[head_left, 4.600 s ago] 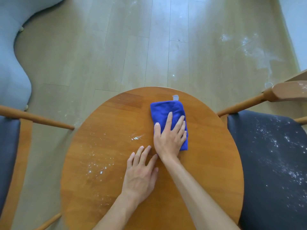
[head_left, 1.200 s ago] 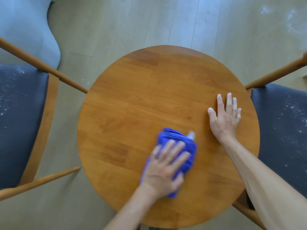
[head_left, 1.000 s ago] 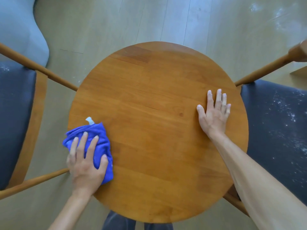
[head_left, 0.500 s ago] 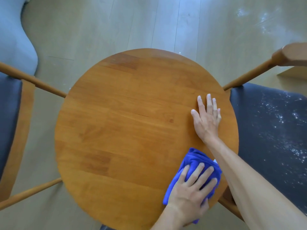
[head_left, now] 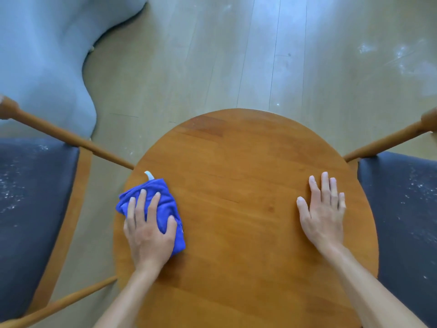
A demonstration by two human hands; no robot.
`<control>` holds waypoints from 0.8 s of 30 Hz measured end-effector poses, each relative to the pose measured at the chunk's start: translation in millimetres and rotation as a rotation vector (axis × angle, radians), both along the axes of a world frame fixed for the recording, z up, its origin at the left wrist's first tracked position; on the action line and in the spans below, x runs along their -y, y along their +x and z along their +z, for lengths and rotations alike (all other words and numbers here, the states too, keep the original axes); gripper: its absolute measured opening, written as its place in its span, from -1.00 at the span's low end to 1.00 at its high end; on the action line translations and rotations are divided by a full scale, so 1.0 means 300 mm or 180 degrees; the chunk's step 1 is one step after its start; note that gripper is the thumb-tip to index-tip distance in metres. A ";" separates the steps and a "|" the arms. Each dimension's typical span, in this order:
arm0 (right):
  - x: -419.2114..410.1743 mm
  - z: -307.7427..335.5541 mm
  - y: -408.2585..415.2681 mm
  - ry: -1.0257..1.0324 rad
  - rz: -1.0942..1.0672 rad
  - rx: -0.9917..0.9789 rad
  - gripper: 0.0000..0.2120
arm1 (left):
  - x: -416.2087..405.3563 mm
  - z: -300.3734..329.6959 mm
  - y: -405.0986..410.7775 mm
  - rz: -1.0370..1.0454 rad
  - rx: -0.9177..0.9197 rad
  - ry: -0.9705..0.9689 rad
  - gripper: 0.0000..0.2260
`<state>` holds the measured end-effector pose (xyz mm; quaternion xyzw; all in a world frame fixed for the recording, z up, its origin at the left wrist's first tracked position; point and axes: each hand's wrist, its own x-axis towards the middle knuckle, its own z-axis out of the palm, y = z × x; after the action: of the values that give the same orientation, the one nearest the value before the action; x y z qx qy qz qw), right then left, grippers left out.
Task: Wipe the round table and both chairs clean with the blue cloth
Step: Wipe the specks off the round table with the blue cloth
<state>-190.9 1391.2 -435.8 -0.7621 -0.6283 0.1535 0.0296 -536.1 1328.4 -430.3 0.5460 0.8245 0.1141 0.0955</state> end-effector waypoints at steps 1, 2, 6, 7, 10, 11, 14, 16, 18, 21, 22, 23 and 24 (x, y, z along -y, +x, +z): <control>0.002 -0.003 -0.002 0.0020 0.0020 0.0087 -0.36 | -0.017 0.000 0.016 0.0144 -0.0003 0.0008 -0.44; 0.003 -0.007 -0.004 0.0051 0.0035 0.0160 -0.35 | -0.047 -0.001 0.033 0.0321 0.0003 0.0019 -0.44; 0.002 -0.022 -0.010 0.0144 0.0051 0.0377 -0.34 | -0.259 -0.002 0.099 0.0877 0.0122 0.0019 -0.46; 0.000 -0.025 -0.011 0.0127 0.0057 0.0419 -0.34 | -0.321 -0.005 0.109 0.0852 0.0129 0.0010 -0.47; -0.003 -0.026 -0.013 0.0106 0.0062 0.0488 -0.34 | -0.511 -0.013 0.141 0.0469 0.0101 -0.0070 -0.46; -0.004 -0.027 -0.013 0.0120 0.0054 0.0501 -0.35 | -0.567 -0.015 0.160 0.0313 0.0080 -0.0111 -0.45; -0.004 -0.032 -0.012 0.0150 0.0044 0.0538 -0.36 | -0.690 -0.024 0.261 -0.0167 0.0009 -0.0225 -0.44; -0.004 -0.038 -0.008 0.0216 0.0045 0.0534 -0.37 | -0.727 -0.024 0.371 -0.0498 -0.0055 -0.0225 -0.43; -0.004 -0.044 -0.005 0.0296 0.0028 0.0506 -0.38 | -0.716 -0.017 0.516 -0.1009 -0.0110 -0.0211 -0.42; -0.002 -0.051 0.003 0.0417 0.0014 0.0429 -0.40 | -0.630 -0.010 0.732 -0.2181 -0.0055 -0.0194 -0.41; -0.003 -0.052 0.005 0.0453 0.0015 0.0406 -0.41 | -0.603 -0.007 0.776 -0.2610 -0.0052 -0.0205 -0.42; -0.003 -0.052 0.006 0.0481 0.0015 0.0389 -0.42 | -0.589 -0.007 0.796 -0.2966 -0.0068 -0.0194 -0.43; -0.004 -0.051 0.005 0.0493 0.0020 0.0376 -0.42 | -0.590 -0.009 0.790 -0.3213 -0.0078 -0.0176 -0.44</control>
<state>-189.4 1392.4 -451.0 -0.7634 -0.6412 0.0594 0.0508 -299.0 1505.3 -433.0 0.8751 0.4614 0.0254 0.1436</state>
